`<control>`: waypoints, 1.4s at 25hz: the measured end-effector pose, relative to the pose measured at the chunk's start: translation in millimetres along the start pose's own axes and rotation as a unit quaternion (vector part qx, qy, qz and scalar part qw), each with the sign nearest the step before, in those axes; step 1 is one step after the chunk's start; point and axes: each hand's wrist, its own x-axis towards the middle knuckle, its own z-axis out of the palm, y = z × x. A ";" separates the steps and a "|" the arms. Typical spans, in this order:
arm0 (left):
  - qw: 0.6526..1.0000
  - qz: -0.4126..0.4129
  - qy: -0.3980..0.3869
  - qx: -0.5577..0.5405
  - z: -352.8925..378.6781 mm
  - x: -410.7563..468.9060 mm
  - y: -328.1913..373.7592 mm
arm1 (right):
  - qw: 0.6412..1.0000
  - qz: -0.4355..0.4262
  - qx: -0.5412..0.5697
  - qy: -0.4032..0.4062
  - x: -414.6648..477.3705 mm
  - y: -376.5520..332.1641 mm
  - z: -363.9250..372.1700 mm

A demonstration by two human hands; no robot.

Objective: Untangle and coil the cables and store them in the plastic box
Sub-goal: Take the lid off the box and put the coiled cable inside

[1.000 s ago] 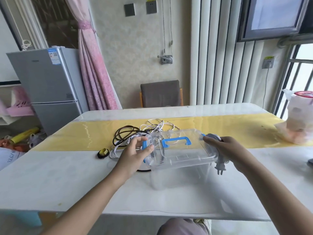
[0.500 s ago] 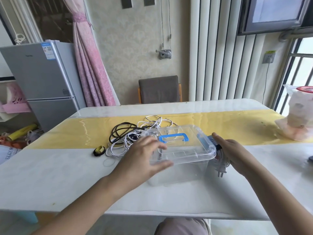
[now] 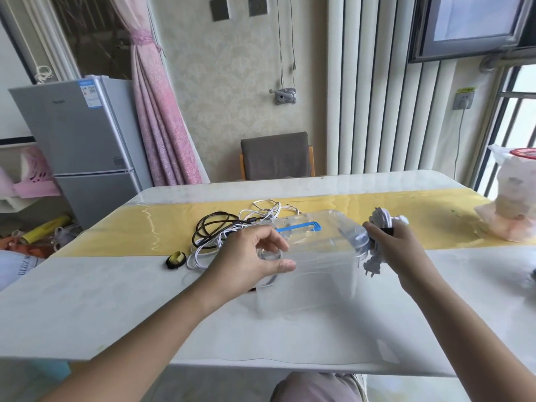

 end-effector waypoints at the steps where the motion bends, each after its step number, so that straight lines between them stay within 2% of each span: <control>1: 0.999 -0.013 0.004 -0.030 -3.2 2.6 1.9 | 1.000 -0.021 0.005 0.021 0.7 -0.7 0.6; 4: 0.982 -0.049 0.050 -0.174 -22.5 13.0 12.3 | 0.994 -0.082 -0.003 0.067 -1.4 -8.3 2.1; 6: 0.958 -0.057 0.092 -0.267 -42.1 21.8 15.5 | 0.988 -0.136 -0.041 0.067 -3.5 -18.0 5.5; 8: 0.938 -0.072 0.147 -0.304 -65.3 31.8 7.6 | 0.972 -0.211 -0.092 0.054 -7.8 -36.5 15.8; 11: 0.910 -0.118 0.263 -0.299 -99.9 44.6 -35.0 | 0.941 -0.302 -0.150 0.008 -9.1 -64.6 41.2; 14: 0.881 -0.201 0.357 -0.236 -136.3 48.7 -100.2 | 0.924 -0.335 -0.167 -0.071 -4.1 -81.9 70.0; 17: 0.845 -0.296 0.398 -0.199 -169.2 43.5 -173.9 | 0.902 -0.349 -0.218 -0.129 -0.7 -83.4 97.2; 20: 0.824 -0.339 0.410 -0.194 -188.4 36.6 -231.1 | 0.869 -0.371 -0.281 -0.170 0.4 -78.8 117.0; 23: 0.818 -0.383 0.413 -0.117 -209.8 31.5 -264.0 | 0.847 -0.389 -0.310 -0.189 4.0 -82.4 129.8; 26: 0.800 -0.450 0.391 0.071 -223.8 29.4 -281.1 | 0.828 -0.400 -0.335 -0.206 6.2 -82.8 140.4; 27: 0.815 -0.438 0.362 0.117 -220.6 29.2 -280.8 | 0.827 -0.397 -0.336 -0.212 6.4 -80.9 142.0; 28: 0.845 -0.404 0.318 0.147 -213.7 28.1 -274.9 | 0.827 -0.394 -0.337 -0.217 6.9 -78.9 142.6; 30: 0.914 -0.334 0.194 0.126 -195.7 24.8 -264.6 | 0.829 -0.384 -0.338 -0.226 8.3 -76.6 141.9; 31: 0.935 -0.311 0.124 0.116 -186.2 20.8 -264.2 | 0.830 -0.378 -0.338 -0.231 9.1 -76.4 141.0; 33: 0.941 -0.264 0.032 0.207 -167.6 13.9 -267.5 | 0.836 -0.365 -0.329 -0.243 8.9 -77.9 138.5; 35: 0.936 -0.208 0.071 0.273 -149.9 13.7 -265.0 | 0.844 -0.361 -0.314 -0.243 6.3 -81.7 133.0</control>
